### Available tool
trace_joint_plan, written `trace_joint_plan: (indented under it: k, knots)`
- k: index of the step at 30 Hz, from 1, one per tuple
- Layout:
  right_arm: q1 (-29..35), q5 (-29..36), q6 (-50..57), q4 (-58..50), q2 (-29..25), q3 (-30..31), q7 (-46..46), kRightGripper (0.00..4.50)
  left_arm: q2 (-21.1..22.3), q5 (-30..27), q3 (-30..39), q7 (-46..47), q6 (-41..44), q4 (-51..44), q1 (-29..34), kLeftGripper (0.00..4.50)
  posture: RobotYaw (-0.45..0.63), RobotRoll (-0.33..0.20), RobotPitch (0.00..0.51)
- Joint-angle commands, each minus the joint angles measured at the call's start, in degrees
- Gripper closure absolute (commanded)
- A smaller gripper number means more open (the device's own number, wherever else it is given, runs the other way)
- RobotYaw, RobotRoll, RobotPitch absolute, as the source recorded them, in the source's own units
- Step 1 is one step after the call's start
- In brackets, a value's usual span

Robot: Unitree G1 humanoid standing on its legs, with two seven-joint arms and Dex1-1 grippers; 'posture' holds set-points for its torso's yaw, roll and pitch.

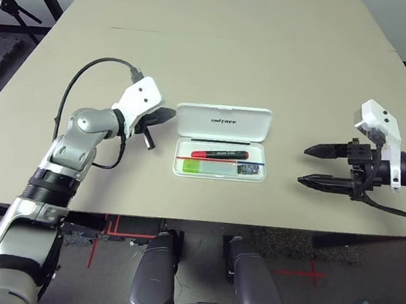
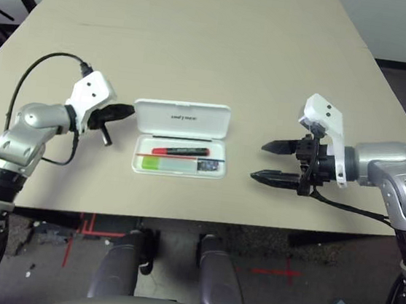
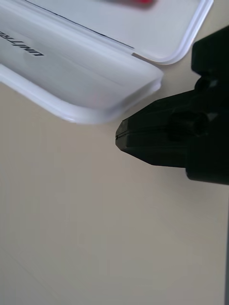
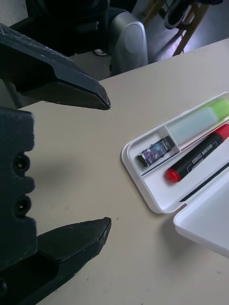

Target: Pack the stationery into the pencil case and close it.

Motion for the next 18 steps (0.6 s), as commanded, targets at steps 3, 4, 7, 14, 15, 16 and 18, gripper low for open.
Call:
trace_joint_plan:
  k: [3, 4, 7, 14, 15, 16, 18]
  knots:
    - [0.9, 1.1, 0.8, -2.0, -0.2, 0.0, -0.9, 0.00, -1.8, -2.8, -0.3, -2.6, 1.8, -3.9, -0.3, 4.48, -0.05, 0.000, 0.177]
    - [0.9, 1.2, 0.8, -2.0, -0.2, 0.0, -1.0, 0.00, -1.8, -3.1, -0.3, -3.1, 2.2, -4.7, -0.2, 4.48, -0.05, 0.000, 0.177]
    - [0.8, 1.2, 0.7, -1.9, -0.3, 0.1, -1.1, 0.00, -1.2, -4.8, -0.6, -5.6, 4.0, -8.7, 1.1, 4.48, -0.05, 0.000, 0.177]
    - [0.2, 0.6, 0.2, -1.4, 0.6, 1.4, -1.5, 0.00, 0.2, -4.8, -4.1, -9.9, 6.6, -17.7, 5.4, 4.48, -0.04, 0.000, 0.172]
    - [0.1, 0.4, 0.0, -1.3, 0.8, 1.7, -1.5, 0.00, 0.2, -4.5, -4.8, -10.1, 6.9, -18.5, 5.9, 4.48, -0.04, 0.000, 0.172]
    - [0.0, 0.3, -0.1, -1.3, 0.9, 1.8, -1.6, 0.00, 0.3, -4.0, -5.4, -10.0, 6.9, -18.8, 6.3, 4.48, -0.04, 0.000, 0.172]
    - [-0.3, 0.1, -0.3, -1.0, 1.1, 2.2, -1.6, 0.00, 0.2, -2.7, -6.7, -9.8, 6.8, -18.5, 6.6, 4.48, -0.04, 0.000, 0.168]
